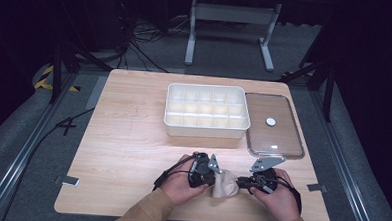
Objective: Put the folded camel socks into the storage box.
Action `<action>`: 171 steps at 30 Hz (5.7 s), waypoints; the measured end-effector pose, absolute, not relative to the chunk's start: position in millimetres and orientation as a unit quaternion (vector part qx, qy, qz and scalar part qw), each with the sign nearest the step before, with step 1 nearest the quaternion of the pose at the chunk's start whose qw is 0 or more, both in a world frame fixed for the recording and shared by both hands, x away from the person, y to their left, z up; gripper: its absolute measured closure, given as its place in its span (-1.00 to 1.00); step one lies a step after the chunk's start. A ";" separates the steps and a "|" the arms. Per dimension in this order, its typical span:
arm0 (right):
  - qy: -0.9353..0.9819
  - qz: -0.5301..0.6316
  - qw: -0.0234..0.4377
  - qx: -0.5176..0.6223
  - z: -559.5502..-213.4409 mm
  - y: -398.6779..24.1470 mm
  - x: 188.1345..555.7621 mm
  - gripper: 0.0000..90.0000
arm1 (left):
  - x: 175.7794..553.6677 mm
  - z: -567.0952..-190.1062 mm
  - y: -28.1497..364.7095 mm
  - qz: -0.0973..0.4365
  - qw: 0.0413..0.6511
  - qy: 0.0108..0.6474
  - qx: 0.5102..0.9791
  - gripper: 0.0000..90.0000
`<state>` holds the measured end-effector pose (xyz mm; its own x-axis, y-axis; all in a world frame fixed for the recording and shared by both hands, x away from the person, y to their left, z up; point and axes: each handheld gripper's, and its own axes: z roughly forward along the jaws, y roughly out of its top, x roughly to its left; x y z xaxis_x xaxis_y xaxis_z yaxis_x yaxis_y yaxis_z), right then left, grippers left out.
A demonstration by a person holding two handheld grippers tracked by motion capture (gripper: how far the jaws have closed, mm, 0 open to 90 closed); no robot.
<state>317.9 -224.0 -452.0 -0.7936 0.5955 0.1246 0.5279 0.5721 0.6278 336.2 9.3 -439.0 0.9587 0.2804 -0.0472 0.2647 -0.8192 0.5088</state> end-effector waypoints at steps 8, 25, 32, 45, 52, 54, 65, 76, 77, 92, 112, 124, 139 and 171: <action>0.890 0.337 0.045 0.304 -461.0 -210.2 315.9 0.87 | 334.4 -436.1 6.6 0.019 0.277 0.134 0.951 0.86; 0.882 0.369 0.027 0.291 -468.0 -198.5 313.7 0.87 | 333.8 -443.6 -1.0 0.012 0.290 0.135 0.947 0.48; 0.889 0.357 0.035 0.284 -451.1 -207.4 313.4 0.75 | 333.0 -442.6 -1.3 0.014 0.287 0.135 0.948 0.37; 0.870 0.421 0.037 0.252 -440.4 -200.4 309.9 0.74 | 334.5 -442.7 -1.2 0.008 0.286 0.134 0.949 0.33; 0.867 0.421 0.046 0.264 -450.3 -202.5 314.9 0.67 | 333.8 -443.9 -0.4 0.001 0.292 0.139 0.946 0.30; 0.873 0.407 0.049 0.264 -453.6 -203.4 315.9 0.65 | 334.2 -444.0 0.1 -0.001 0.291 0.138 0.947 0.26; 0.901 0.349 0.050 0.251 -466.1 -202.4 318.3 0.51 | 335.6 -448.5 0.5 0.001 0.279 0.129 0.952 -0.10; 0.907 0.333 0.055 0.253 -464.1 -198.5 317.0 0.39 | 335.7 -449.9 1.5 0.003 0.274 0.136 0.952 -0.09; 0.906 0.334 0.054 0.254 -462.9 -199.1 317.2 0.38 | 335.4 -449.8 1.8 0.003 0.274 0.139 0.952 -0.09; 0.843 0.402 0.078 0.348 -442.8 -206.4 322.4 0.05 | 336.5 -452.7 1.4 0.002 0.266 0.143 0.953 -0.08; 0.858 0.356 0.038 0.367 -464.8 -198.3 338.3 -0.12 | 333.3 -452.9 5.3 0.003 0.262 0.149 0.953 -0.09; 0.856 0.369 -0.035 0.361 -469.3 -199.3 350.2 0.21 | 325.8 -454.3 17.2 -0.003 0.269 0.145 0.952 0.07; 0.863 0.368 -0.046 0.343 -465.0 -192.4 348.7 0.68 | 329.4 -449.2 31.3 0.005 0.276 0.167 0.946 0.08; 0.896 0.334 0.033 0.291 -386.4 -200.4 370.9 0.73 | 347.0 -417.7 110.3 0.043 0.323 0.264 0.908 0.00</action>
<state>370.9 -200.4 -386.4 -0.8282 0.5439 0.1350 0.4998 0.6079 0.6170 347.0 110.3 -417.7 0.8569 0.5072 -0.0917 0.4513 -0.6523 0.6090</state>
